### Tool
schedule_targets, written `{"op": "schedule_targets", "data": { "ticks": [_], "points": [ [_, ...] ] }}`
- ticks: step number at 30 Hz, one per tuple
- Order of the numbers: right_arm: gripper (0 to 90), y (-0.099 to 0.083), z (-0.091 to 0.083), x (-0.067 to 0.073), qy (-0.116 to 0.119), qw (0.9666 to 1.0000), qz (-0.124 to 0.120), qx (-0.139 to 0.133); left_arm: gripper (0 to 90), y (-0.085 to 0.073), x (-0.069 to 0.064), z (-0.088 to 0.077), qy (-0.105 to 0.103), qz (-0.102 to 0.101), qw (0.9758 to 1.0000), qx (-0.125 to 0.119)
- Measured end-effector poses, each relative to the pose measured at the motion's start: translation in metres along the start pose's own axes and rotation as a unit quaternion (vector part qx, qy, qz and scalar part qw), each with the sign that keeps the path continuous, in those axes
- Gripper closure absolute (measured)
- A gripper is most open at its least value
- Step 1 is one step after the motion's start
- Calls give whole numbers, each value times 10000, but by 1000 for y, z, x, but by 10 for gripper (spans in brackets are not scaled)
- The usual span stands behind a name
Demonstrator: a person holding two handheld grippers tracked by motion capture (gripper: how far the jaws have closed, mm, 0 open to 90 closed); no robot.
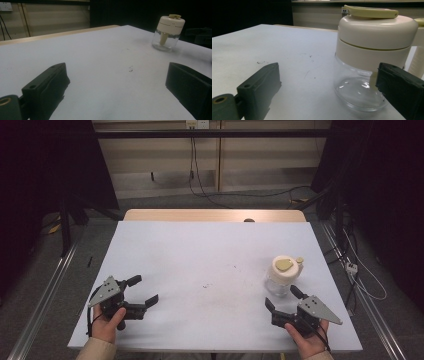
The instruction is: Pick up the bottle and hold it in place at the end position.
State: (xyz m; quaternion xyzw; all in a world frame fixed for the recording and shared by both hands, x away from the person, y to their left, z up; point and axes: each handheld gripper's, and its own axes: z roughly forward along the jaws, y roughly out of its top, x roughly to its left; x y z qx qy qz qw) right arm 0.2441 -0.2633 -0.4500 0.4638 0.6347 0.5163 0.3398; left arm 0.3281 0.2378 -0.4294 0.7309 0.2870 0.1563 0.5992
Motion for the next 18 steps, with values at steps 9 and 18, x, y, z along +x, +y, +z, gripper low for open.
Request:
{"op": "schedule_targets", "data": {
  "ticks": [9,18],
  "points": [
    [46,1,1,-6,-158,9998,16,79,38,0,2,1,-23,-6,10000,-4],
    [46,3,4,-14,-449,9989,5,112,39,1,2,1,4,6,10000,-30]
  ]
}}
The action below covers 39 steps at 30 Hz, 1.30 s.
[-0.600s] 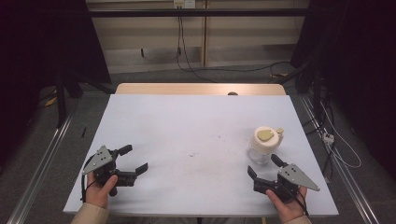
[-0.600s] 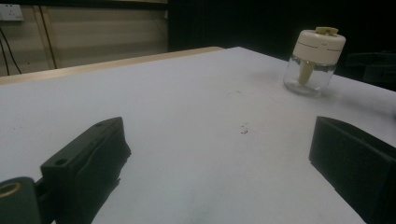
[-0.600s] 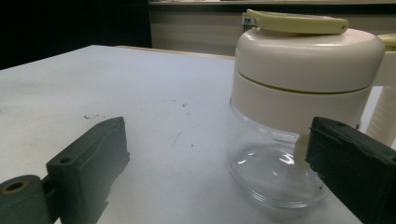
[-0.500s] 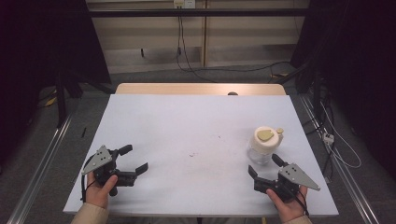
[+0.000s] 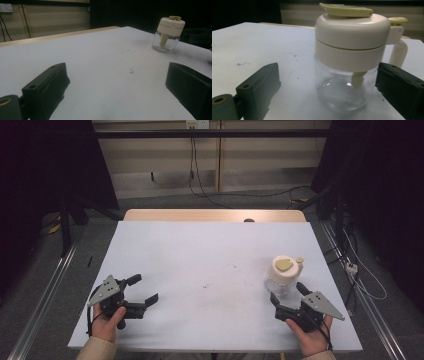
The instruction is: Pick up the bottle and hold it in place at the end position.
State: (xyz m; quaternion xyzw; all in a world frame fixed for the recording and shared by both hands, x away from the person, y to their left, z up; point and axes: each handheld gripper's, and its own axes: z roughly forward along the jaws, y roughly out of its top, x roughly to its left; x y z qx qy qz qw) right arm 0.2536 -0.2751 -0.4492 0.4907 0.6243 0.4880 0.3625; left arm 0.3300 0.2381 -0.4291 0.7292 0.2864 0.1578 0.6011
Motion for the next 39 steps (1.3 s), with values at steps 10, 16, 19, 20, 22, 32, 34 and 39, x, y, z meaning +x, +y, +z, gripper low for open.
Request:
{"op": "schedule_targets", "data": {
  "ticks": [10,16,19,20,22,32,34,39],
  "points": [
    [41,7,12,-13,-163,9999,37,-7,39,-1,0,1,-20,-3,10000,31],
    [38,9,23,-18,-96,9999,54,60,40,-1,0,1,-25,11,10000,46],
    [39,10,27,-20,-138,9998,64,98,39,-1,0,2,-40,6,10000,55],
    [38,10,28,-21,-139,9998,78,91,40,-1,0,2,-42,13,10000,66],
    [38,10,30,-22,-143,9998,92,89,40,-2,0,2,-53,-11,10000,71],
    [34,11,40,-26,-90,9997,213,127,40,-3,0,2,-40,18,9999,109],
    [34,10,42,-26,-61,9996,239,148,40,-3,0,2,-41,9,9999,117],
    [28,9,48,-27,10,9994,303,187,39,-3,0,3,-47,17,9999,121]
  ]
}}
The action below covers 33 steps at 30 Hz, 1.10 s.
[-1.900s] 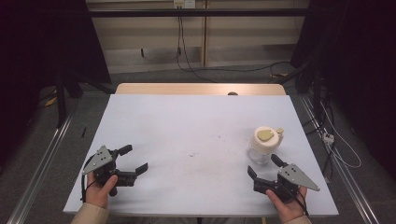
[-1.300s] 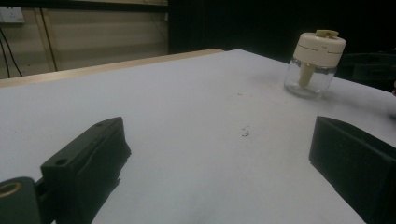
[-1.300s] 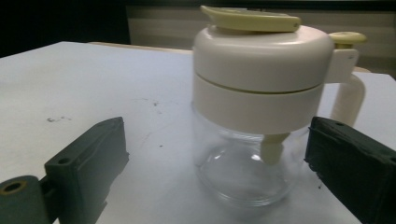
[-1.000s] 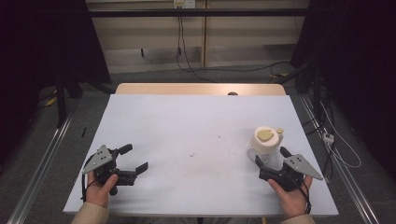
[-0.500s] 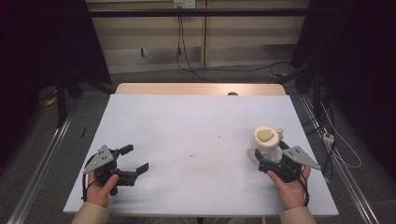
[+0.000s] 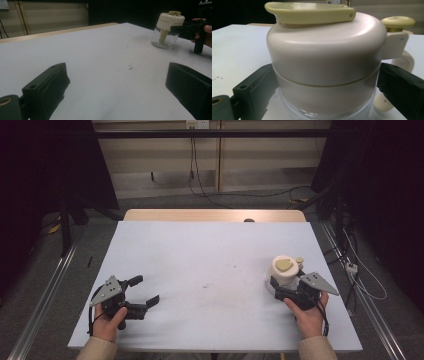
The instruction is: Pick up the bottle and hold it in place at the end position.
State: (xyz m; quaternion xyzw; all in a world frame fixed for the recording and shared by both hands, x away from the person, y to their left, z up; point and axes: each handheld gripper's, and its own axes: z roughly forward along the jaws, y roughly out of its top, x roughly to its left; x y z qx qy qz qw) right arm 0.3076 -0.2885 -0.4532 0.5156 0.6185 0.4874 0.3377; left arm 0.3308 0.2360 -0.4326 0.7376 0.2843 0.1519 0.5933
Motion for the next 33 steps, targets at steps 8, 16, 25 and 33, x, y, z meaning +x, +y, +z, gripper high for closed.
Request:
{"op": "schedule_targets", "data": {
  "ticks": [8,16,25,33],
  "points": [
    [25,1,13,0,51,10000,-2,70,39,0,0,1,-20,9,10000,25],
    [45,2,16,-1,121,9999,-47,39,38,0,1,2,-18,24,10000,29],
    [53,3,15,-1,118,9999,-53,73,38,0,1,1,11,-20,10000,-6],
    [54,3,13,-1,91,9999,-53,36,38,1,1,2,19,-20,10000,-22]
  ]
}}
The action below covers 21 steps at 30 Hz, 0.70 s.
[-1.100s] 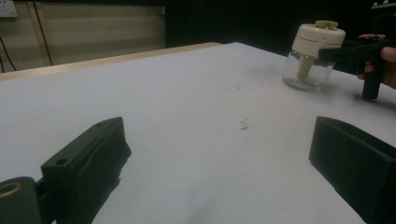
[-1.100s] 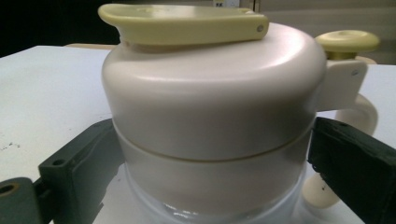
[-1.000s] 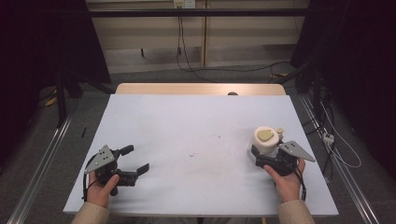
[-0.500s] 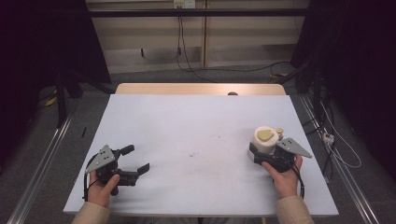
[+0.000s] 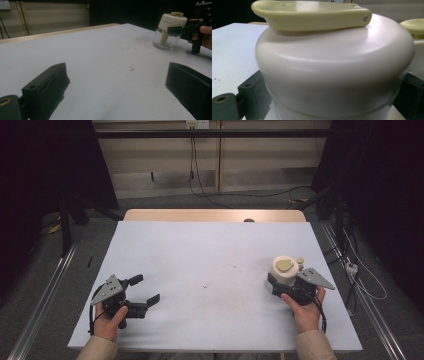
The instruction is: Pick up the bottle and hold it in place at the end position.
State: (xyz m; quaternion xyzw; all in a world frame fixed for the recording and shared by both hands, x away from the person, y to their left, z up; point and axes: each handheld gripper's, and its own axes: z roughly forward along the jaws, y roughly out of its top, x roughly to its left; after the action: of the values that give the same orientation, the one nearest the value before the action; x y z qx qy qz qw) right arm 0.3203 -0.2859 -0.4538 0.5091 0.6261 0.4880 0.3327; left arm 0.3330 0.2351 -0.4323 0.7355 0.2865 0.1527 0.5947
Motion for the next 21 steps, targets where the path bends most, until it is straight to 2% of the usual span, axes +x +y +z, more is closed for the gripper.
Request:
{"op": "schedule_targets", "data": {
  "ticks": [7,15,21],
  "points": [
    [58,1,-3,1,-50,9999,112,-53,38,0,0,0,14,15,10000,7],
    [63,4,-2,5,-62,9999,-70,35,38,0,-1,-2,16,44,10000,7],
    [66,6,3,9,126,9999,-105,33,38,-1,0,-2,7,32,10000,22]
  ]
}}
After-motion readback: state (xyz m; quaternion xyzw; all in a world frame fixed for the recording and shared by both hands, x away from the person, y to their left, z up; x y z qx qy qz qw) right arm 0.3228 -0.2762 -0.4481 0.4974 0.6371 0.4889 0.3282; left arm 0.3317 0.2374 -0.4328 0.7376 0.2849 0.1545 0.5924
